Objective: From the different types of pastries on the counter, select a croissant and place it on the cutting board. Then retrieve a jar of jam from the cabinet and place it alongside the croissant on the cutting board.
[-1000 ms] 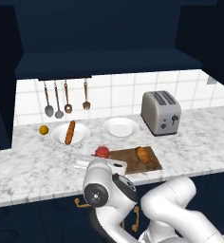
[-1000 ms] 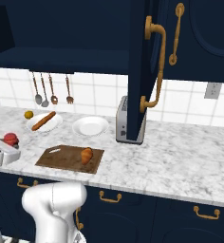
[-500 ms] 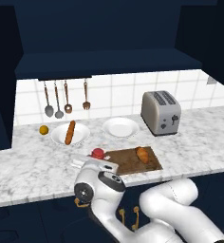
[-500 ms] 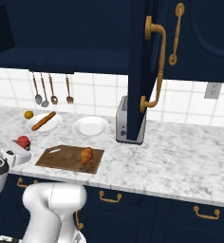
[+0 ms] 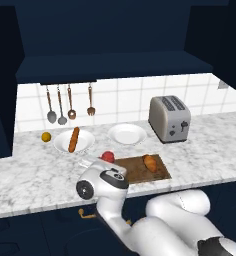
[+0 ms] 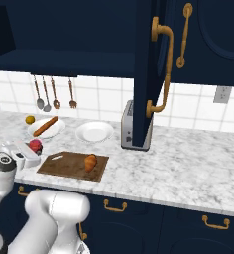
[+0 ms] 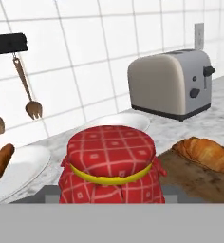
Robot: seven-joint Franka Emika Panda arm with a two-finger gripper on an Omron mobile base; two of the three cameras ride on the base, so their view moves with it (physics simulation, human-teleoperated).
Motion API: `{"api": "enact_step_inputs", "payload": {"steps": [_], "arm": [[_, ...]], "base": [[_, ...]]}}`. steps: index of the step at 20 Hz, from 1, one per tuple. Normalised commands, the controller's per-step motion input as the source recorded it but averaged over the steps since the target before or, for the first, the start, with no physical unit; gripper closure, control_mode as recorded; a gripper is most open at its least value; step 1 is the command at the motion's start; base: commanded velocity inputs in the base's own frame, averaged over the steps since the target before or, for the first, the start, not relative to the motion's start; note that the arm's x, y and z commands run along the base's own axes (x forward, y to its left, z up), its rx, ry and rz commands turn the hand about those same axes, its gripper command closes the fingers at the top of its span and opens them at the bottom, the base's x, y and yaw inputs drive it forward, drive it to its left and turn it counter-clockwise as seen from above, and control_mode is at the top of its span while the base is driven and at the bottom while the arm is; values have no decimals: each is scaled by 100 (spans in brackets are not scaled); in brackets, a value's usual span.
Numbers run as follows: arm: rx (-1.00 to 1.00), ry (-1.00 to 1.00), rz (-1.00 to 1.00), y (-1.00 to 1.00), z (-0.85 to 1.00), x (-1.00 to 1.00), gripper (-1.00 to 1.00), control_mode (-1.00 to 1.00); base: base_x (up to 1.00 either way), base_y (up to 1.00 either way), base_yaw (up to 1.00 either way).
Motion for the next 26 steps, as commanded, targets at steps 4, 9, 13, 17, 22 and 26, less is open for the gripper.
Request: {"api": "enact_step_inputs", "payload": {"steps": [4, 9, 13, 17, 22, 26], "arm": [[0, 3, -16, -58, -31, 42, 100, -100], [0, 1, -15, -52, -33, 40, 100, -100], [0, 0, -13, -42, -40, 42, 100, -100], [-1, 0, -12, -33, -47, 38, 100, -100], [-1, 0, -7, -4, -34, 21, 100, -100], [-1, 0, -4, 0, -14, 25, 100, -100]], "base": [[0, 0, 0], [0, 0, 0], [0, 0, 0], [0, 0, 0], [0, 0, 0], [0, 0, 0]]}}
